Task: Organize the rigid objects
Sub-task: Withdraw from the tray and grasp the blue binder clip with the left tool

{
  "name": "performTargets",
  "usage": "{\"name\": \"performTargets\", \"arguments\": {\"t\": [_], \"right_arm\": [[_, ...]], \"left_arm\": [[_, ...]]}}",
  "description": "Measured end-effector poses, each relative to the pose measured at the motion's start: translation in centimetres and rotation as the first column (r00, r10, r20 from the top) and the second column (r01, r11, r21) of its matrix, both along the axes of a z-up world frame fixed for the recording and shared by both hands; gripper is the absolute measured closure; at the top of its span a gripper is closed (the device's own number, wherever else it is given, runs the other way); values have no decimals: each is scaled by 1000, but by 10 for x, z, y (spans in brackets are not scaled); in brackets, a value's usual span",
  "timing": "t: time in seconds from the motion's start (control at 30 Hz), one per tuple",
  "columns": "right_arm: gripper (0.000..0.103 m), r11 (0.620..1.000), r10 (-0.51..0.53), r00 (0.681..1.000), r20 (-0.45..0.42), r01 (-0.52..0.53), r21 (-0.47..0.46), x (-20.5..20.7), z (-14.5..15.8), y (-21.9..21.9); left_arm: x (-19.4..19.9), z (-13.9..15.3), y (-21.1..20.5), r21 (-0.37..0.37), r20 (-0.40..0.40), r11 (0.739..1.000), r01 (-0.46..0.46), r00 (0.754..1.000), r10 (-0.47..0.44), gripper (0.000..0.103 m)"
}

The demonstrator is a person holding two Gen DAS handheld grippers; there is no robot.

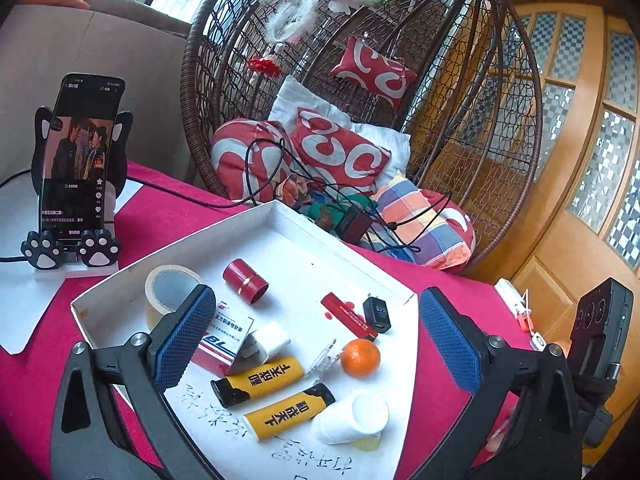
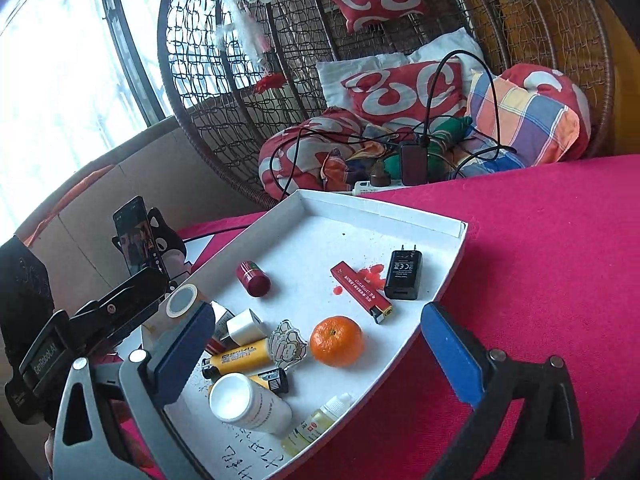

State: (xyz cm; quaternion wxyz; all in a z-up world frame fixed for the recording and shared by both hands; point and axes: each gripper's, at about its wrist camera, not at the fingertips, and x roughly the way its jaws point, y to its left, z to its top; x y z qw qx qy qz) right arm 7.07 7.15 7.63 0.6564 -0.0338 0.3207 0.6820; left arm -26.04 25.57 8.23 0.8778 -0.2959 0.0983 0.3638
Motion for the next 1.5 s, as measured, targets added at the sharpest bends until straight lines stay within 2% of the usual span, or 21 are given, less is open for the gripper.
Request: {"name": "performTargets", "arguments": {"t": [0.2, 0.33, 0.47, 0.53, 0.63, 0.83, 1.0, 1.13, 1.3, 1.43, 1.5], "right_arm": [[0, 988, -89, 995, 39, 83, 128, 23, 23, -57], [0, 982, -155, 985, 76, 145, 122, 41, 16, -87], [0, 963, -259, 964, 63, 253, 96, 74, 5, -116], [0, 943, -326, 944, 56, 321, 88, 93, 0, -129], [0, 898, -438, 897, 55, 435, 61, 122, -12, -152], [0, 802, -597, 802, -28, 596, -41, 166, -46, -198], [0, 778, -629, 764, -145, 618, -116, 183, -65, -213], [0, 783, -621, 753, -218, 603, -152, 189, -76, -215], [0, 787, -615, 748, -250, 603, -131, 189, -75, -222], [0, 787, -614, 747, -254, 603, -129, 189, -76, -223], [0, 788, -613, 747, -257, 603, -126, 189, -77, -224]], "left_arm": [[14, 28, -30, 91, 14, 993, 77, 997, -78, 0], [32, 33, -48, 114, 2, 982, 150, 989, -151, 0], [50, 32, -62, 116, -28, 969, 216, 976, -214, 0], [58, 30, -68, 114, -35, 962, 246, 969, -244, 0], [71, 26, -75, 97, -61, 951, 293, 956, -288, 0], [94, 14, -89, 49, -93, 927, 372, 926, -367, 0], [111, 3, -98, 13, -132, 910, 414, 903, -409, 0], [122, -10, -103, -35, -164, 901, 433, 886, -433, 0], [136, -27, -108, -82, -207, 888, 453, 864, -460, 0], [153, -41, -117, -96, -286, 873, 479, 826, -485, 0], [165, -52, -122, -100, -342, 862, 496, 797, -498, 0]]}}
